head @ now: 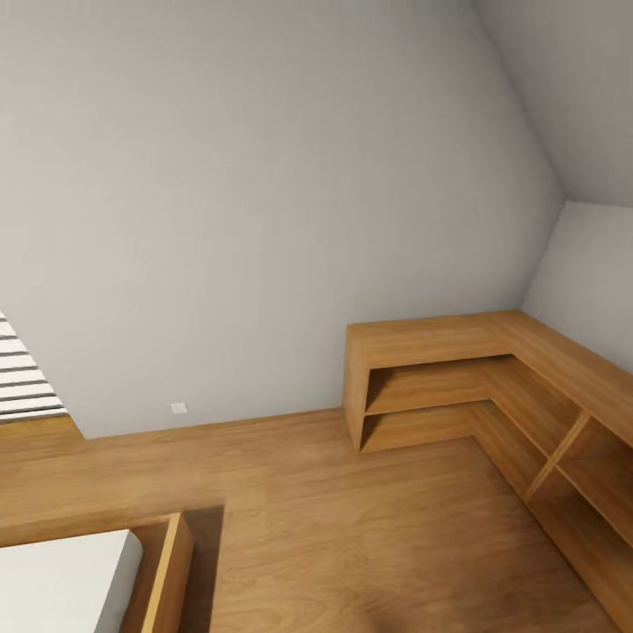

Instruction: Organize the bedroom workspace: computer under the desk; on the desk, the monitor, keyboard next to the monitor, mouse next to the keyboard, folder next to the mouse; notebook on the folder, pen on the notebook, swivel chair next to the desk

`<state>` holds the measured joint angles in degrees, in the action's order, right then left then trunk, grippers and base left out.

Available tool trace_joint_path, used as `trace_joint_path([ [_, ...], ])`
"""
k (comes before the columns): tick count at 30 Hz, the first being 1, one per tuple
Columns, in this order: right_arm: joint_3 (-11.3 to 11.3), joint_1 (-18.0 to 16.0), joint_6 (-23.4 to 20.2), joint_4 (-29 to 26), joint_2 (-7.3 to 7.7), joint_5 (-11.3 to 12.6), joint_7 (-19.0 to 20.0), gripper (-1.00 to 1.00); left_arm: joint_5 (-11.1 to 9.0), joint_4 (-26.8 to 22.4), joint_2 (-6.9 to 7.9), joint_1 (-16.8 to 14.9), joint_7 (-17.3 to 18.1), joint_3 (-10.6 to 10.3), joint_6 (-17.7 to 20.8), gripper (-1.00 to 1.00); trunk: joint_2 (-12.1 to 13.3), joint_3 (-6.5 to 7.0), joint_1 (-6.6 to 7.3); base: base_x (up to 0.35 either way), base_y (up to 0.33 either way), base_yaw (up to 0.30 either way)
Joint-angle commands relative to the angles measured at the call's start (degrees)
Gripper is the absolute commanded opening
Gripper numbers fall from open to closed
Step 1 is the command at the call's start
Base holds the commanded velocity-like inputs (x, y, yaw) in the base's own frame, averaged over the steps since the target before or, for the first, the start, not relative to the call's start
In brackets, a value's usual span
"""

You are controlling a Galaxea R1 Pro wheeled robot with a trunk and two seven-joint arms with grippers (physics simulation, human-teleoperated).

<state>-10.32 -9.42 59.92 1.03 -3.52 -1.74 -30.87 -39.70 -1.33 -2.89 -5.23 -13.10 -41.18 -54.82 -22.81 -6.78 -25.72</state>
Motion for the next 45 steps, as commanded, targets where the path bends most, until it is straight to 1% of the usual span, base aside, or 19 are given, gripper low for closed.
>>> trace_joint_path([
  [1, -0.4, -0.1, 0.1, 0.1, -0.01, -0.2, -0.6, 1.00, 0.0, 0.0, -0.01, 0.0, -0.5, -0.5, -0.1, 1.00, -0.1, -0.12, -0.07, 0.328, 0.000, 0.000],
  [10, -0.4, -0.1, 0.1, 0.1, 0.15, -0.1, -0.6, 1.00, 0.0, 0.0, -0.01, 0.0, -0.4, -0.5, -0.1, 1.00, -0.1, -0.12, -0.07, 0.328, 0.000, -0.055],
  [28, -0.3, -0.1, 0.1, 0.1, 0.18, 0.0, -0.6, 1.00, 0.0, 0.0, 0.02, 0.0, -0.4, -0.5, 0.0, 1.00, -0.1, -0.12, -0.07, 0.321, 0.000, -0.252],
  [42, -0.3, -0.1, 0.1, 0.1, 0.18, 0.0, -0.6, 1.00, 0.0, 0.0, 0.08, 0.0, -0.5, -0.4, 0.2, 1.00, -0.1, -0.12, -0.07, 0.048, 0.002, -0.265],
  [45, -0.3, -0.1, 0.1, 0.1, 0.18, 0.0, -0.6, 1.00, 0.0, 0.0, 0.08, 0.0, -0.5, -0.4, 0.2, 1.00, -0.1, -0.12, -0.07, 0.083, 0.173, -0.270],
])
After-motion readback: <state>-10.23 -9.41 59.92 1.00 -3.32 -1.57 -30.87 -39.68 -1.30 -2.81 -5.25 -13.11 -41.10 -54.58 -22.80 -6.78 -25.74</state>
